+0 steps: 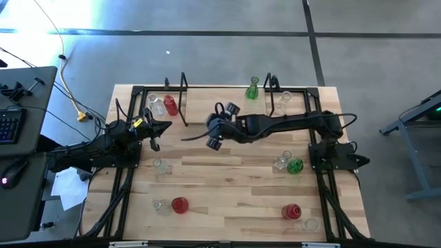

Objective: Sort vases onto shelf
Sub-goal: Put the left green vase aligned with the other green vase on the shelf

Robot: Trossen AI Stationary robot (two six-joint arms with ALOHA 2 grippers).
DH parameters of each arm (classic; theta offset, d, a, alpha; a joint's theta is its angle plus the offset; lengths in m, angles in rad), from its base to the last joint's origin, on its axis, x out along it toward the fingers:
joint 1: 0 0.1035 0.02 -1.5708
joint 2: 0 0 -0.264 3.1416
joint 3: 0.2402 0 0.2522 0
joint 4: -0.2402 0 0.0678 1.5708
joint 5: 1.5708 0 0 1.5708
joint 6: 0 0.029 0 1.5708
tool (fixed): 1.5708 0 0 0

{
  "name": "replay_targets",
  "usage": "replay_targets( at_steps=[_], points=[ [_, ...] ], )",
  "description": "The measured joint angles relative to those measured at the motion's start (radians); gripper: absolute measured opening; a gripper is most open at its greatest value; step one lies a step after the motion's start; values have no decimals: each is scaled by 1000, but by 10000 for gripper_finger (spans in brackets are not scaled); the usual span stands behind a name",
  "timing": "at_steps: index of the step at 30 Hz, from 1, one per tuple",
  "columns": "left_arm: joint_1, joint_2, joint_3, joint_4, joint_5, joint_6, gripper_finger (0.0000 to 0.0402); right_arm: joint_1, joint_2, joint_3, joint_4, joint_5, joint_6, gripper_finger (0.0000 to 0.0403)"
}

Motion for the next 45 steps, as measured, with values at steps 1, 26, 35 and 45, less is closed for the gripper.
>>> replay_targets(
  at_steps=[1, 26, 35, 45],
  points=[
    [0, 0, 0, 0, 0, -4, 3, -8, -1, 0, -13, 2, 1, 122],
    [0, 0, 0, -2, 0, -4, 3, -48, -46, -424, 509, -114, 157, 125],
    [0, 0, 0, 2, 0, -4, 3, 28, -186, -670, 766, 416, 194, 126],
    [0, 0, 0, 6, -1, -4, 3, -27, -252, -857, 874, 666, 339, 126]
  ],
)
